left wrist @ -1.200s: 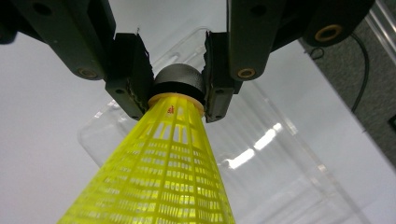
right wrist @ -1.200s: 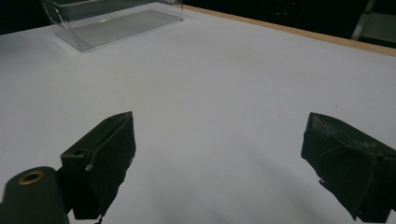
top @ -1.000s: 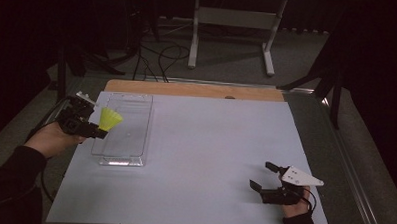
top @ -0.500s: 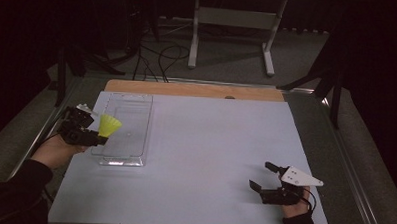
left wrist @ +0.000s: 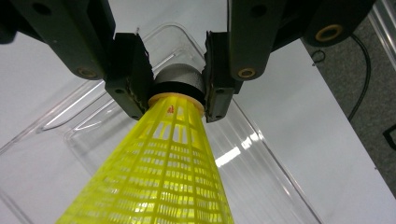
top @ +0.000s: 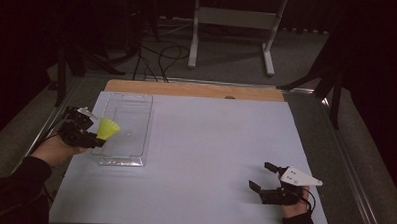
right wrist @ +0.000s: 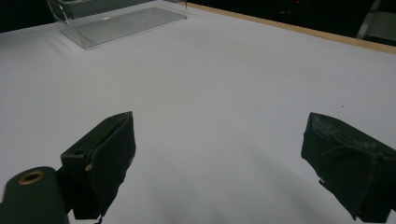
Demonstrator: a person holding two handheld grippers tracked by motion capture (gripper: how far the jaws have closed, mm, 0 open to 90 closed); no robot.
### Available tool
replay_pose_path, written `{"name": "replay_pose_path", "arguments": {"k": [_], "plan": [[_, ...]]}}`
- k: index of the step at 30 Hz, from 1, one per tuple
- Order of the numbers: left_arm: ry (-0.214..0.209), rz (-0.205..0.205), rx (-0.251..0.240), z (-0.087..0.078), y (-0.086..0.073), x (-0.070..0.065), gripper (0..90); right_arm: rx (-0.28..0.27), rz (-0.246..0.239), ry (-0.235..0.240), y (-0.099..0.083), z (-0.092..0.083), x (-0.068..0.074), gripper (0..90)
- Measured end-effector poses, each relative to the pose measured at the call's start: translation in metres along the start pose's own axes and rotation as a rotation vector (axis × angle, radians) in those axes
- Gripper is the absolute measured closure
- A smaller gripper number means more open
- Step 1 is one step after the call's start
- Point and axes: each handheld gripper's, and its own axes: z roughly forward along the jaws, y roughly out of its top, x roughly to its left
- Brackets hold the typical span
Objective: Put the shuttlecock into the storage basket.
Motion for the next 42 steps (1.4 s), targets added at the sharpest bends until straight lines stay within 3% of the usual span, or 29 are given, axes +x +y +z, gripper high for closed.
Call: {"name": "replay_pose_path", "arguments": {"k": [7, 35, 37, 42], "plan": [[-0.013, 0.037, 0.038, 0.008, 0.002, 0.000, 64.3, -0.001, 0.000, -0.001, 0.000, 0.000, 0.000, 9.9], [-0.002, 0.079, 0.167, 0.012, 0.022, -0.005, 62.8, -0.003, 0.001, 0.001, 0.000, 0.000, 0.000, 9.9], [-0.005, 0.081, 0.170, 0.011, 0.023, -0.006, 58.8, -0.003, 0.002, 0.003, 0.000, 0.000, 0.000, 9.9], [-0.015, 0.094, 0.174, 0.008, 0.027, -0.011, 34.7, -0.002, 0.003, 0.000, 0.000, -0.001, 0.000, 9.9]]}}
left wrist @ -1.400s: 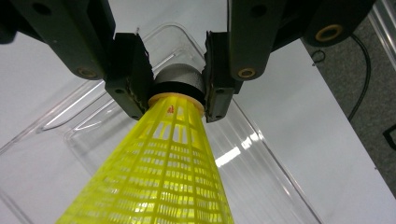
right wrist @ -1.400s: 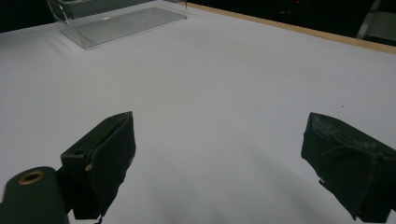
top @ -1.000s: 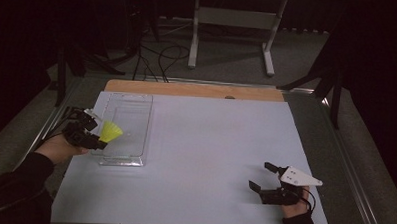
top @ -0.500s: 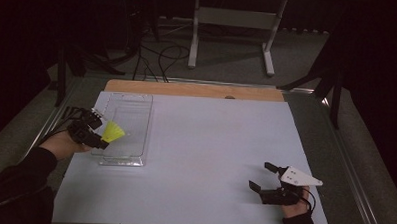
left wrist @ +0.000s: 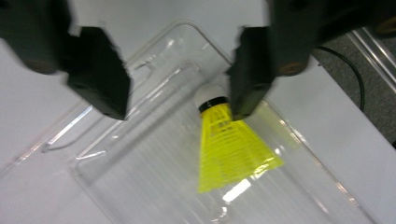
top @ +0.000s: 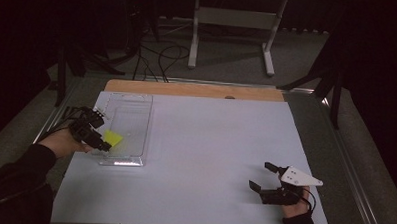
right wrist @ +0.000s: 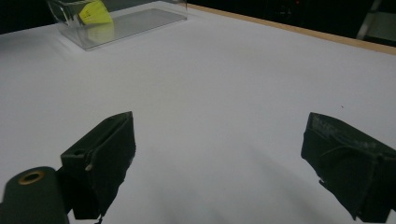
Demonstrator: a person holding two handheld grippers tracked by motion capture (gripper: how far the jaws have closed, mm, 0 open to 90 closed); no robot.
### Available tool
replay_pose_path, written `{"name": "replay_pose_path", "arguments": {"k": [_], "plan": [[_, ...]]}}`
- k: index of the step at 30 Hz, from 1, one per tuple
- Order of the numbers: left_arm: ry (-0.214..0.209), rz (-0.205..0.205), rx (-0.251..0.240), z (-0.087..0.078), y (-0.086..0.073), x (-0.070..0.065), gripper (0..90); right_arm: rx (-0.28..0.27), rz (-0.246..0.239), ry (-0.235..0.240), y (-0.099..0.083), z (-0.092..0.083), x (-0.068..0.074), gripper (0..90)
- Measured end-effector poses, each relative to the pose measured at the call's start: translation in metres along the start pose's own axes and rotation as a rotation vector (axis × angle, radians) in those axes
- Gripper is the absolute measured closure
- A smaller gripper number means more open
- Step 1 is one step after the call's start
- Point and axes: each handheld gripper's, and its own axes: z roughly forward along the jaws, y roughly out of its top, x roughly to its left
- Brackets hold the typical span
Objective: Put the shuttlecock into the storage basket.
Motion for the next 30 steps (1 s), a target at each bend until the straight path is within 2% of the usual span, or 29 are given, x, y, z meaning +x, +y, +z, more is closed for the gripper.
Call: {"name": "replay_pose_path", "arguments": {"k": [6, 8, 9, 10, 12, 14, 15, 17, 20, 21, 24, 30], "plan": [[-0.004, 0.019, 0.003, -0.001, 0.002, -0.005, 22.7, -0.001, 0.001, 0.000, 0.000, 0.000, 0.000, 9.9], [-0.013, 0.028, -0.002, -0.002, 0.002, -0.006, 21.0, -0.001, 0.002, -0.002, 0.000, 0.000, 0.000, 9.9], [-0.031, 0.029, -0.004, -0.003, 0.003, -0.006, 18.0, 0.000, 0.002, -0.003, 0.000, 0.000, 0.000, 9.9], [-0.053, 0.032, -0.013, -0.004, 0.003, -0.006, 14.3, 0.001, 0.004, -0.001, 0.000, 0.000, 0.000, 9.9], [-0.039, 0.024, -0.035, -0.006, 0.004, -0.008, 10.6, 0.001, 0.002, -0.002, 0.000, 0.000, 0.000, 9.9], [-0.046, 0.037, -0.043, -0.007, 0.005, -0.010, 6.8, -0.001, 0.001, -0.002, 0.000, 0.000, 0.000, 9.9], [-0.041, 0.036, -0.058, -0.007, 0.005, -0.012, 0.4, -0.002, -0.001, -0.003, 0.000, 0.000, 0.000, 9.9], [-0.055, 0.061, -0.064, -0.007, 0.006, -0.016, 0.0, -0.002, 0.001, -0.003, 0.000, -0.001, 0.000, 9.9], [-0.030, 0.082, -0.087, -0.007, 0.008, -0.023, 0.0, -0.001, 0.003, -0.004, 0.000, 0.000, 0.000, 9.9], [-0.011, 0.081, -0.107, -0.006, 0.009, -0.025, 0.0, -0.002, 0.002, -0.004, 0.000, -0.001, 0.000, 9.9], [-0.012, 0.078, -0.143, -0.007, 0.014, -0.028, 0.0, -0.003, 0.001, -0.003, 0.000, -0.001, 0.000, 9.9], [-0.017, 0.108, -0.162, -0.008, 0.025, -0.040, 0.0, -0.002, 0.001, -0.003, 0.000, -0.001, -0.001, 9.9]]}}
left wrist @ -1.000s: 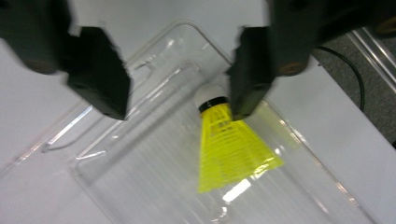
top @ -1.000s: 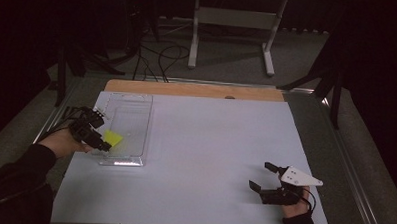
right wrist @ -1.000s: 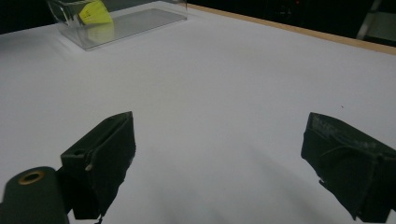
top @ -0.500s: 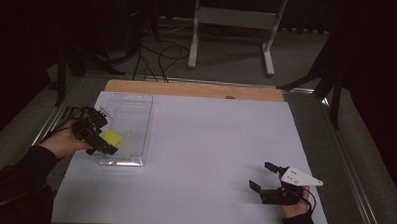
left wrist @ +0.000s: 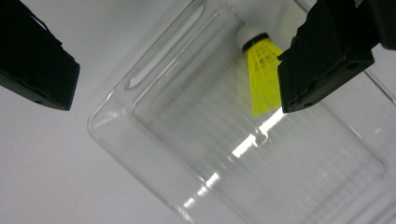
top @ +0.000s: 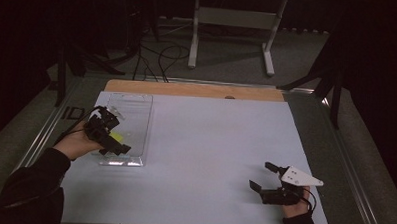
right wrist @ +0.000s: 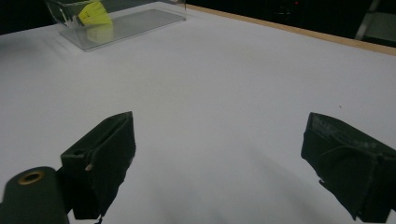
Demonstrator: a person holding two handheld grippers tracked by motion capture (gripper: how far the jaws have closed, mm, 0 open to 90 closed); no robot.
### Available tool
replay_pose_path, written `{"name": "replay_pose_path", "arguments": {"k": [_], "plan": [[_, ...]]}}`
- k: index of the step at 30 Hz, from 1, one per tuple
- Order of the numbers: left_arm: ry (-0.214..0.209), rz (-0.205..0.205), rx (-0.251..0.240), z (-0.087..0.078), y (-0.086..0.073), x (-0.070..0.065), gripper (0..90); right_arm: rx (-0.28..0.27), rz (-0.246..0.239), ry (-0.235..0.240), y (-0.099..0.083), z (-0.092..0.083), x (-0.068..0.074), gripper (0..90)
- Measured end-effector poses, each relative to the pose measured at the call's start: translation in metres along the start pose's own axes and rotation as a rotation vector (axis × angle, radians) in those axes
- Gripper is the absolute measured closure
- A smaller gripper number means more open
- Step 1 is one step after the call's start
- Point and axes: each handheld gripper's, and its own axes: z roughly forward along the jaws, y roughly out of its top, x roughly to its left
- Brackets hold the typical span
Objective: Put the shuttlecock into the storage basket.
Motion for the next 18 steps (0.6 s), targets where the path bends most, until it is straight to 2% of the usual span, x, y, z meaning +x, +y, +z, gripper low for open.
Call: {"name": "replay_pose_path", "arguments": {"k": [2, 4, 6, 7, 8, 10, 13, 18], "plan": [[0.006, 0.005, -0.015, 0.000, 0.005, -0.004, 0.0, 0.000, 0.001, 0.002, 0.000, 0.000, 0.000, 9.9], [-0.024, -0.003, -0.044, -0.001, 0.010, -0.006, 0.0, 0.000, 0.000, 0.001, 0.000, 0.000, 0.000, 9.9], [-0.042, -0.019, -0.074, -0.001, 0.015, -0.009, 0.0, 0.001, 0.002, 0.001, 0.000, 0.000, 0.000, 9.9], [-0.042, -0.019, -0.074, -0.001, 0.015, -0.009, 0.0, 0.001, 0.002, 0.001, 0.000, 0.000, 0.000, 9.9], [-0.054, -0.016, -0.110, 0.000, 0.020, -0.013, 0.0, 0.002, 0.001, 0.000, 0.000, 0.000, 0.000, 9.9], [-0.050, 0.004, -0.114, 0.002, 0.025, -0.017, 0.0, 0.002, 0.002, 0.002, 0.000, 0.000, 0.000, 9.9], [-0.061, 0.021, -0.142, 0.005, 0.031, -0.022, 0.0, -0.001, 0.000, 0.004, 0.000, 0.000, 0.000, 9.9], [-0.080, 0.075, -0.192, 0.010, 0.042, -0.033, 0.0, 0.002, 0.003, 0.006, 0.000, 0.000, 0.000, 9.9]]}}
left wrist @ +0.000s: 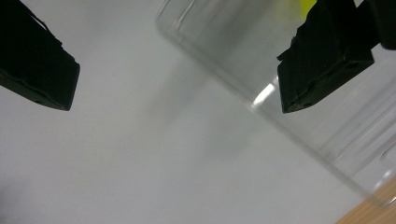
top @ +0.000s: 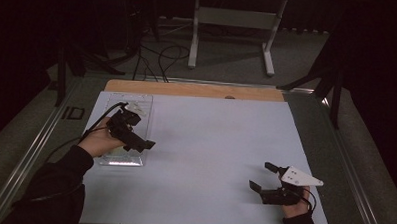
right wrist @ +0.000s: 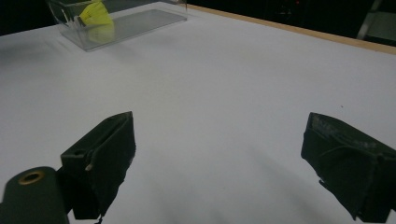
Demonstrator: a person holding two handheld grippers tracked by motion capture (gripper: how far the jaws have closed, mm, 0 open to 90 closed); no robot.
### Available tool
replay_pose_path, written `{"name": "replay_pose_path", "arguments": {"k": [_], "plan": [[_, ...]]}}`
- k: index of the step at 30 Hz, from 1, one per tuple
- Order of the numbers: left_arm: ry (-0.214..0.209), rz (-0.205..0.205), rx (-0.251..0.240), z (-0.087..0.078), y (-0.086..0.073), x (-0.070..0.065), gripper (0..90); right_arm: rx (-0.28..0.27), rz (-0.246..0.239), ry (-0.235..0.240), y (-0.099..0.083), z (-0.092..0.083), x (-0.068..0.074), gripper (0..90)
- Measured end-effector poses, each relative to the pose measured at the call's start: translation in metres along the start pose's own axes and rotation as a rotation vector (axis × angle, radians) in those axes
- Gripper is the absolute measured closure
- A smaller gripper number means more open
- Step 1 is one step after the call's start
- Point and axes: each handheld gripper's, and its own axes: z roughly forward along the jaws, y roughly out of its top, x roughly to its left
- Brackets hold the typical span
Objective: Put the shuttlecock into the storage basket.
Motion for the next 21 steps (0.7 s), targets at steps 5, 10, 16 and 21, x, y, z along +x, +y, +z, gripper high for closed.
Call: {"name": "replay_pose_path", "arguments": {"k": [5, 10, 16, 21], "plan": [[-0.030, 0.051, -0.031, 0.007, 0.013, -0.013, 0.0, 0.001, -0.001, 0.000, 0.001, 0.001, 0.001, 9.9], [-0.063, 0.066, -0.055, 0.014, 0.022, -0.025, 0.0, 0.004, 0.004, 0.000, 0.000, 0.000, 0.000, 9.9], [-0.091, 0.118, -0.068, 0.024, 0.030, -0.040, 0.0, 0.003, 0.000, 0.001, 0.000, 0.000, 0.000, 9.9], [-0.112, 0.185, -0.053, 0.036, 0.032, -0.053, 0.0, 0.003, 0.004, 0.002, 0.000, 0.001, 0.000, 9.9]]}}
